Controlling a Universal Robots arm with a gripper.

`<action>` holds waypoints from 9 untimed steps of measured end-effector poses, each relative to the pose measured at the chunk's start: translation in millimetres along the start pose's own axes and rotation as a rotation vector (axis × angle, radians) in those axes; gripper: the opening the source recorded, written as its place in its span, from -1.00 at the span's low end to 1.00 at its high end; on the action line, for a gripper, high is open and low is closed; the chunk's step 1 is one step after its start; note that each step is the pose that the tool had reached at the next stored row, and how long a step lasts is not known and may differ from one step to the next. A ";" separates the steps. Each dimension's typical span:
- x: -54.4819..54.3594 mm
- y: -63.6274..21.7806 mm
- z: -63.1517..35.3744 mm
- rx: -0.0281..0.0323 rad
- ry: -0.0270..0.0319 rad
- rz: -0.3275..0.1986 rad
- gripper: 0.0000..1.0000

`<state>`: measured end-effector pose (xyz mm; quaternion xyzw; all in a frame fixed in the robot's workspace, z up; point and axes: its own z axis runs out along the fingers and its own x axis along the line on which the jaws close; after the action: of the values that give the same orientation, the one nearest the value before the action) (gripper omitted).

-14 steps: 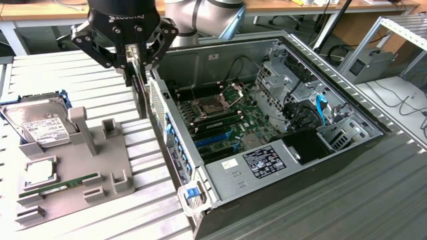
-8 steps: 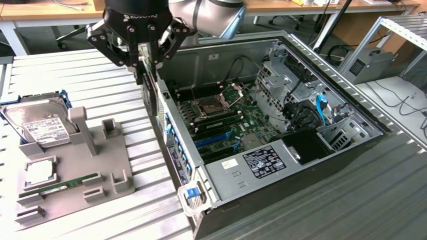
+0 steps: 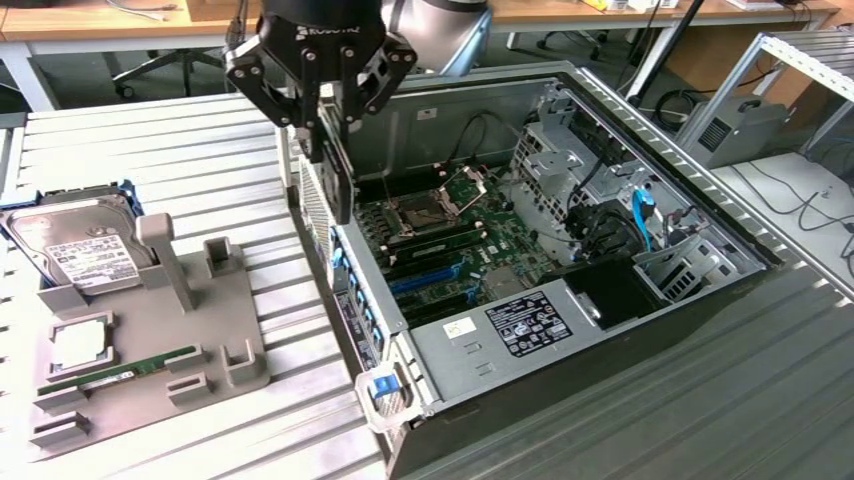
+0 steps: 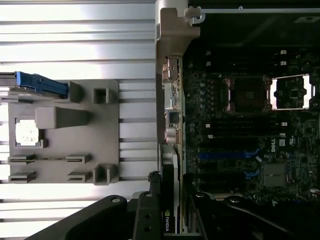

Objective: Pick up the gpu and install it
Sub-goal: 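Pick up the gpu and move the gpu toward the slot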

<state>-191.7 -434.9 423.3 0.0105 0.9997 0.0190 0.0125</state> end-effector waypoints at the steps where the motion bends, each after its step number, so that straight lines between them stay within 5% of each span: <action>1: -3.0 0.1 0.1 -0.0001 0.0000 0.000 -0.46; 9: -31.6 0.8 0.8 0.0000 0.0000 0.000 -0.46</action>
<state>-160.1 -434.8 423.3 0.0105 0.9997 0.0190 0.0125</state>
